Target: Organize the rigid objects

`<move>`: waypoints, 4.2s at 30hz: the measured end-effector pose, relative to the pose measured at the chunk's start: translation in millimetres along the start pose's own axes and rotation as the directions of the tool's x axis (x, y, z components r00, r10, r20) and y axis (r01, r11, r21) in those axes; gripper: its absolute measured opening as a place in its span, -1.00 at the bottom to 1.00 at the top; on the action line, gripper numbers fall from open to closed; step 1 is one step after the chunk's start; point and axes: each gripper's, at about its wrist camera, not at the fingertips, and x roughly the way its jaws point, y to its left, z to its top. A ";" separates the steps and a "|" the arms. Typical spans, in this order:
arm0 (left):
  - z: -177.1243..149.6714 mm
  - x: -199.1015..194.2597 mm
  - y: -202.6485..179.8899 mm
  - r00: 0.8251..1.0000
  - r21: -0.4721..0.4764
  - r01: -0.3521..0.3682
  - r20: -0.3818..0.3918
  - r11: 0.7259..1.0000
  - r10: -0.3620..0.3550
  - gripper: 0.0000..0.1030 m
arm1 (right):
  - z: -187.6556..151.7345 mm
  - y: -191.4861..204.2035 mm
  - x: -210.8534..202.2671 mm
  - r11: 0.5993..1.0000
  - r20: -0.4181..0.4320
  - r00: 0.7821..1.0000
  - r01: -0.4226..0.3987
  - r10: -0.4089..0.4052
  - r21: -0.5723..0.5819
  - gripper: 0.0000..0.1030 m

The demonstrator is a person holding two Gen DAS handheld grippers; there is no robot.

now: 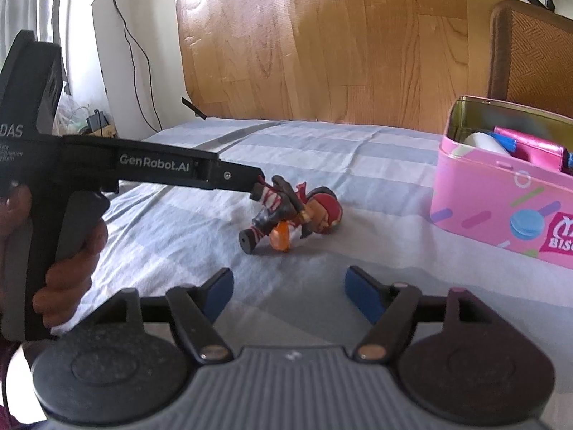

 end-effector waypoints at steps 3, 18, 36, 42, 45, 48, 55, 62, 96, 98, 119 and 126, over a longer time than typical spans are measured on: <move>-2.8 -0.9 2.1 1.000 -0.002 -0.018 0.003 1.000 0.018 0.39 | 1.1 2.3 1.0 1.000 -0.005 1.000 0.010 -0.010 -0.011 0.39; -10.8 17.6 30.6 0.989 -0.067 -0.145 -0.001 0.987 0.145 0.41 | 20.5 7.8 31.8 0.995 -0.032 0.998 0.060 -0.063 -0.080 0.51; -12.9 17.6 25.9 0.987 -0.040 -0.159 -0.005 0.986 0.159 0.42 | 35.0 4.9 49.9 0.995 -0.037 0.998 0.042 -0.046 -0.091 0.19; -13.4 18.8 20.2 0.985 -0.008 -0.171 -0.012 0.985 0.171 0.44 | 16.8 -6.3 21.1 0.992 -0.028 0.998 0.054 -0.057 -0.110 0.19; -13.9 20.7 14.2 0.983 0.025 -0.184 -0.021 0.983 0.185 0.45 | 5.2 -19.5 -0.3 0.994 -0.028 0.997 0.069 -0.071 -0.083 0.19; -14.6 22.3 7.7 0.979 0.061 -0.200 -0.028 0.978 0.202 0.45 | -6.0 -35.3 -21.1 0.995 -0.026 0.995 0.093 -0.094 -0.036 0.19; -14.9 25.1 -14.6 0.982 0.094 -0.179 -0.041 0.979 0.184 0.45 | -23.9 -53.0 -53.0 0.990 0.013 0.990 0.143 -0.143 0.004 0.13; -14.4 32.8 -56.5 0.992 0.162 -0.101 -0.061 0.982 0.112 0.45 | -30.8 -72.9 -82.2 0.981 0.051 0.980 0.193 -0.194 0.019 0.16; -44.3 2.5 -167.7 0.875 0.363 0.480 -0.256 0.799 -0.410 0.20 | -62.7 -111.1 -117.5 0.967 0.062 0.969 0.244 -0.239 -0.073 0.26; -41.9 4.7 -166.1 0.877 0.359 0.477 -0.258 0.802 -0.406 0.10 | -61.3 -111.6 -115.0 0.968 0.060 0.972 0.232 -0.227 -0.092 0.25; 60.6 77.8 -234.8 0.876 0.384 0.475 -0.121 0.792 -0.467 -0.41 | 5.4 -166.9 -123.4 0.907 0.282 0.872 0.420 -0.400 -0.012 -0.43; 67.9 112.6 -242.9 0.943 0.279 0.331 -0.125 0.901 -0.308 -0.05 | 19.1 -226.3 -83.1 0.868 0.173 0.852 0.477 -0.495 0.136 -0.20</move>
